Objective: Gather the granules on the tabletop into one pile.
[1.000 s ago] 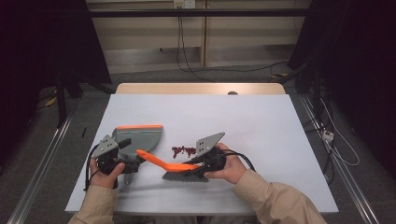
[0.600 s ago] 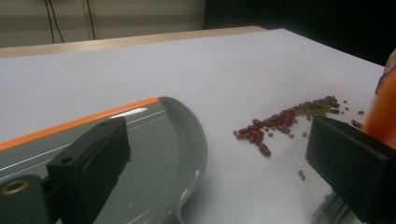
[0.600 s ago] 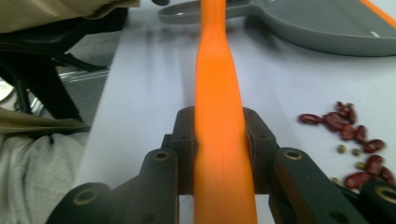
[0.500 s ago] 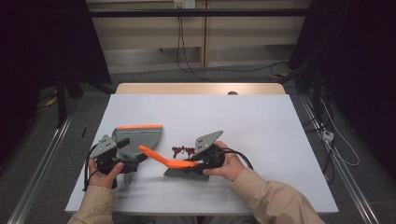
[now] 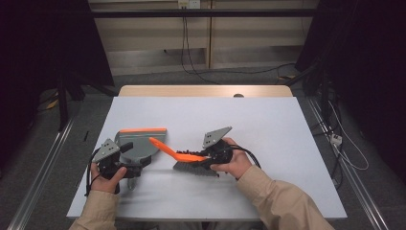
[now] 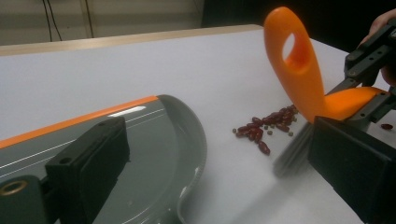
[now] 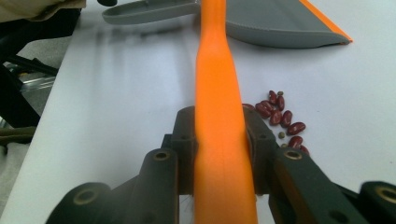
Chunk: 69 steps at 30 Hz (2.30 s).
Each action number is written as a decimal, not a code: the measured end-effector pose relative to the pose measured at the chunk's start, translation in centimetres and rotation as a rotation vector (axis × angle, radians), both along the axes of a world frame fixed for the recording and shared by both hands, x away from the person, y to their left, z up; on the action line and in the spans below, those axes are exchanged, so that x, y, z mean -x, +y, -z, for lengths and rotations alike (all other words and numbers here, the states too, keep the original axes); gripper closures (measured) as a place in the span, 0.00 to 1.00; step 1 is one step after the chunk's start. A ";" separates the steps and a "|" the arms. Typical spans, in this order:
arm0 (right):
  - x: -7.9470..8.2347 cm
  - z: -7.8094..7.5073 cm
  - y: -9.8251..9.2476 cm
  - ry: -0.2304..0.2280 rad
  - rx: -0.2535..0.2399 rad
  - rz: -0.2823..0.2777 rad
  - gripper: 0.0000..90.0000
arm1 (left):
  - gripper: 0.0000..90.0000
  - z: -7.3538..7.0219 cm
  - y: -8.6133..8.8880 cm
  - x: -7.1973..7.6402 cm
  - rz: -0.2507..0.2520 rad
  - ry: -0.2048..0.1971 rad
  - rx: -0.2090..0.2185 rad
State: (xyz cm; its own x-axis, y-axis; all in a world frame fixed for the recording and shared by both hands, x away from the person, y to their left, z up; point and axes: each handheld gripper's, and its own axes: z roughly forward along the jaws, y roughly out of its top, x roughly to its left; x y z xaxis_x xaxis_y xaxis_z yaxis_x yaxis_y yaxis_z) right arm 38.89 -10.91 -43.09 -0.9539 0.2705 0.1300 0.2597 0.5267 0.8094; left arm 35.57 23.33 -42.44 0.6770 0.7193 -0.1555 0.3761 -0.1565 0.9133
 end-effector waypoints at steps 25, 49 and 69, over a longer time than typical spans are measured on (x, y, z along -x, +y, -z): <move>-0.6 0.3 -4.0 0.030 -0.028 -0.004 0.80 | 0.06 0.2 0.0 -0.1 -0.002 0.013 0.001; 1.6 0.4 -9.0 0.072 -0.044 0.022 0.80 | 0.06 0.4 -0.4 -0.2 0.007 0.020 -0.012; 0.1 -1.8 -6.9 0.040 -0.153 0.159 0.80 | 0.06 0.4 -0.3 -0.3 0.009 0.022 -0.008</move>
State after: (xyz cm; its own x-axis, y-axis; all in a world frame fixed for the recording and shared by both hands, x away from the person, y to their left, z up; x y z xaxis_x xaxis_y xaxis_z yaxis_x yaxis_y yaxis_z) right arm 38.79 -17.80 -41.31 -0.8938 0.3918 0.2181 0.3636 0.3485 0.8639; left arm 35.89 23.00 -42.84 0.6801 0.7143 -0.1650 0.3945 -0.1669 0.9036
